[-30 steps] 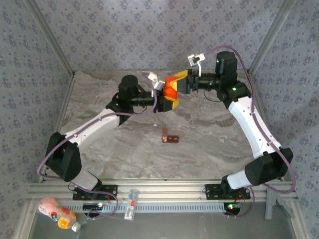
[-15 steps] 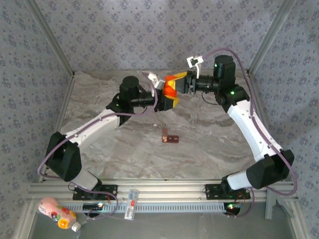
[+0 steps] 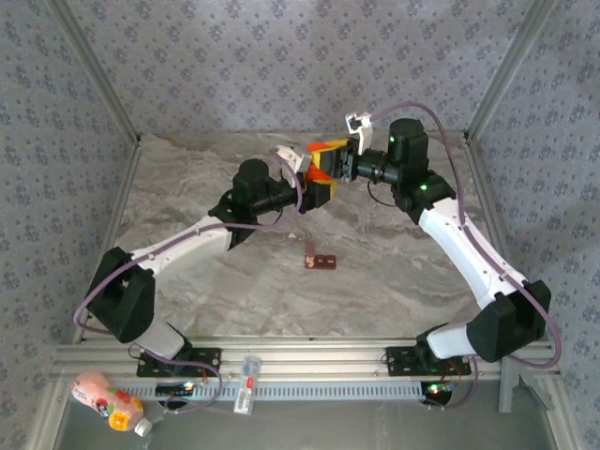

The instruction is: Sort the pills into containers

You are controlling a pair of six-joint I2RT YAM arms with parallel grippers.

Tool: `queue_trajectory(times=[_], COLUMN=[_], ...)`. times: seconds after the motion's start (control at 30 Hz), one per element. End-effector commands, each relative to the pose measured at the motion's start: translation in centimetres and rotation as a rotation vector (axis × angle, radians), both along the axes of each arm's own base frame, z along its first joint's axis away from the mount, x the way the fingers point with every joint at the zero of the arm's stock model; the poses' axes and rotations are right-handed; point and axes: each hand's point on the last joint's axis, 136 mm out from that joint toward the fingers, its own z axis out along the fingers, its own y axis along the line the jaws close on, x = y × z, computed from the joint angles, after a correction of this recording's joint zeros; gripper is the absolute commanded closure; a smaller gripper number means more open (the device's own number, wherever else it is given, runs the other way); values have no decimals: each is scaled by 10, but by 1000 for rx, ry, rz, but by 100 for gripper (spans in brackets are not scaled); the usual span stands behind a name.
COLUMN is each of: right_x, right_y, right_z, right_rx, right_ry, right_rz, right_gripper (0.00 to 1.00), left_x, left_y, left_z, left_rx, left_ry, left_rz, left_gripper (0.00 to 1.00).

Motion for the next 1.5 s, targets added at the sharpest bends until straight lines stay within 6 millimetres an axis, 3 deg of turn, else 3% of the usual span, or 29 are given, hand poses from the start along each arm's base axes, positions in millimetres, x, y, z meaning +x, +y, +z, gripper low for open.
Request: queue_trajectory(times=[0.0, 0.13, 0.23, 0.37, 0.63, 1.13, 1.23, 1.47], right_x=[-4, -11, -27, -43, -35, -34, -33, -36], right_y=[5, -17, -29, -38, -30, -11, -7, -2], right_z=[-8, 13, 23, 31, 40, 46, 44, 41], right_rx=[5, 36, 38, 33, 61, 67, 67, 66], right_ry=[66, 30, 4, -4, 33, 38, 43, 57], right_rz=[30, 43, 96, 156, 247, 312, 322, 346], right_gripper=[52, 26, 17, 14, 14, 17, 22, 51], left_x=[-3, 4, 5, -5, -44, -55, -56, -56], left_y=[-5, 8, 17, 22, 8, -2, -4, -4], left_z=[59, 60, 62, 66, 70, 61, 61, 62], left_rx=[-111, -103, -99, -102, -77, -47, -43, -43], left_ry=[-161, -158, -154, -164, -140, -101, -97, -103], left_rz=[21, 61, 52, -34, -329, -427, -436, -433], left_gripper=[100, 100, 100, 100, 100, 100, 100, 100])
